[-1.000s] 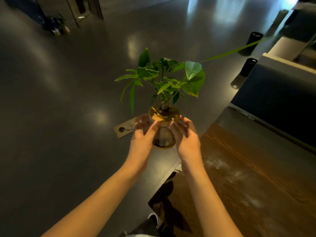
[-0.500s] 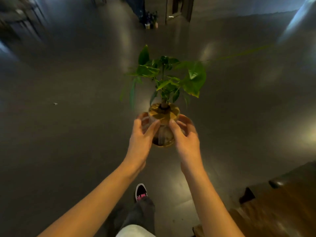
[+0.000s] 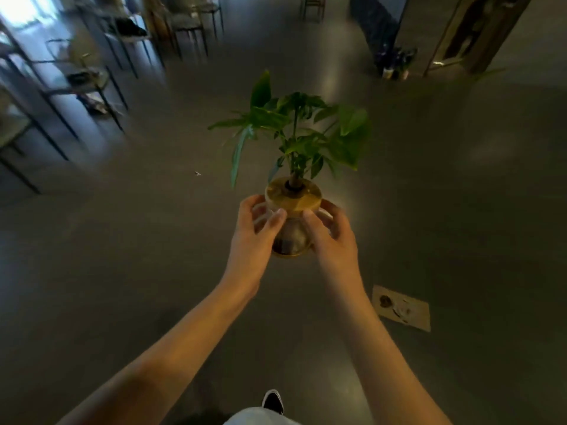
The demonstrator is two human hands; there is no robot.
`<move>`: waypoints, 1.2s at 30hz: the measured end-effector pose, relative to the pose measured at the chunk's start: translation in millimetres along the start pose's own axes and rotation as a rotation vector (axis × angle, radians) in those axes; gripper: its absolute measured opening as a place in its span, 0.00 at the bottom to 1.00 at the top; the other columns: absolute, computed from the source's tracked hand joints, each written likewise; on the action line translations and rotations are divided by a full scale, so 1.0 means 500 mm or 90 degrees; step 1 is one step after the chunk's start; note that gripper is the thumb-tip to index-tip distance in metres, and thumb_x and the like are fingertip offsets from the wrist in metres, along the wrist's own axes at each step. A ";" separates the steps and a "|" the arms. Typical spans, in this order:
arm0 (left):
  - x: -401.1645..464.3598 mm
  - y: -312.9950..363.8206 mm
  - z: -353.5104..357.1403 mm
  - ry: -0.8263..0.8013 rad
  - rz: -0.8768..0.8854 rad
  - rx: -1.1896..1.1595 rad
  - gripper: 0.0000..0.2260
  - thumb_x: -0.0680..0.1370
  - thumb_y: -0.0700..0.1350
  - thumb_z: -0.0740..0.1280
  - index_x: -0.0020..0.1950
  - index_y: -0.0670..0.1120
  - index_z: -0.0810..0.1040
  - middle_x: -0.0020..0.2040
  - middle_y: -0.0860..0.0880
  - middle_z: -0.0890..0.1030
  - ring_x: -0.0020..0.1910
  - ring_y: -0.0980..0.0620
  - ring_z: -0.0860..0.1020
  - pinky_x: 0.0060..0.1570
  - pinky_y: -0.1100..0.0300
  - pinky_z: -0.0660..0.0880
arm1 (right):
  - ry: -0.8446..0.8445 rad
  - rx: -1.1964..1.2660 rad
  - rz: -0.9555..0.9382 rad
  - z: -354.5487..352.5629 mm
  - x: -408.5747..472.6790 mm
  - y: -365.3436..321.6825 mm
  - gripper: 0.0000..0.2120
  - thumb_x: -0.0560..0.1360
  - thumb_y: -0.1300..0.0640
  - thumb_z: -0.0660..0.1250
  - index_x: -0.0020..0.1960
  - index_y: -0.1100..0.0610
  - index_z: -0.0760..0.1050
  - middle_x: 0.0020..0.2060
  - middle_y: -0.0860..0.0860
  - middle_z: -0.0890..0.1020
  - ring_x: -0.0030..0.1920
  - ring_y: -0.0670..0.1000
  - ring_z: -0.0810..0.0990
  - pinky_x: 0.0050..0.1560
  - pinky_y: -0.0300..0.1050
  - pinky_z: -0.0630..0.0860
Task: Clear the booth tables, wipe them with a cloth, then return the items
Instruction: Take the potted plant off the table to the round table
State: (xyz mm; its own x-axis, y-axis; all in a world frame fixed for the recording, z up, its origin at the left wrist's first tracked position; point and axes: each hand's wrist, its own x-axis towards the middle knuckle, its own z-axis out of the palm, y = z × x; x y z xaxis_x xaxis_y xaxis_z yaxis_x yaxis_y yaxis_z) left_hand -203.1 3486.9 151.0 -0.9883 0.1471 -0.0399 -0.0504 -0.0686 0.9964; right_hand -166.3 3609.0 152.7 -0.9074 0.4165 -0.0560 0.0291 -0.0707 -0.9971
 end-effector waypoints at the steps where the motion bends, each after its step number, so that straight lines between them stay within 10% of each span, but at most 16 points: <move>1: 0.032 0.005 -0.026 0.022 0.004 0.000 0.18 0.80 0.50 0.67 0.69 0.56 0.68 0.60 0.58 0.77 0.57 0.64 0.79 0.62 0.53 0.78 | -0.022 0.002 -0.001 0.036 0.029 -0.005 0.11 0.79 0.51 0.69 0.59 0.41 0.74 0.55 0.41 0.80 0.55 0.39 0.80 0.53 0.36 0.79; 23: 0.610 0.056 -0.399 0.473 0.101 0.014 0.13 0.82 0.43 0.65 0.64 0.54 0.69 0.63 0.49 0.79 0.57 0.56 0.82 0.46 0.60 0.81 | -0.428 -0.007 0.010 0.665 0.636 -0.014 0.13 0.79 0.50 0.69 0.63 0.46 0.75 0.55 0.45 0.82 0.52 0.41 0.81 0.51 0.39 0.78; 30: 0.740 0.072 -0.519 0.579 0.087 -0.009 0.13 0.79 0.51 0.65 0.63 0.56 0.70 0.61 0.55 0.79 0.59 0.56 0.81 0.57 0.47 0.81 | -0.568 -0.027 0.037 0.864 0.756 0.004 0.17 0.79 0.47 0.67 0.67 0.48 0.75 0.60 0.46 0.81 0.57 0.45 0.81 0.48 0.37 0.77; 36: 0.852 0.051 -0.683 0.648 0.092 -0.027 0.17 0.77 0.52 0.66 0.64 0.51 0.71 0.60 0.53 0.80 0.54 0.61 0.82 0.46 0.62 0.79 | -0.645 -0.032 0.069 1.071 0.829 0.046 0.17 0.80 0.48 0.67 0.67 0.49 0.75 0.60 0.48 0.81 0.59 0.47 0.81 0.51 0.41 0.78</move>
State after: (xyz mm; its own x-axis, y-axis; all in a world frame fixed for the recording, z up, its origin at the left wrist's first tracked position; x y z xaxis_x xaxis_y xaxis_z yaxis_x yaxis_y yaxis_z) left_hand -674.4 3211.0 133.9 -0.6380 -0.7699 0.0149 0.0927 -0.0576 0.9940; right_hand -766.2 3294.8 134.6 -0.8262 -0.5545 -0.0994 0.1288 -0.0142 -0.9916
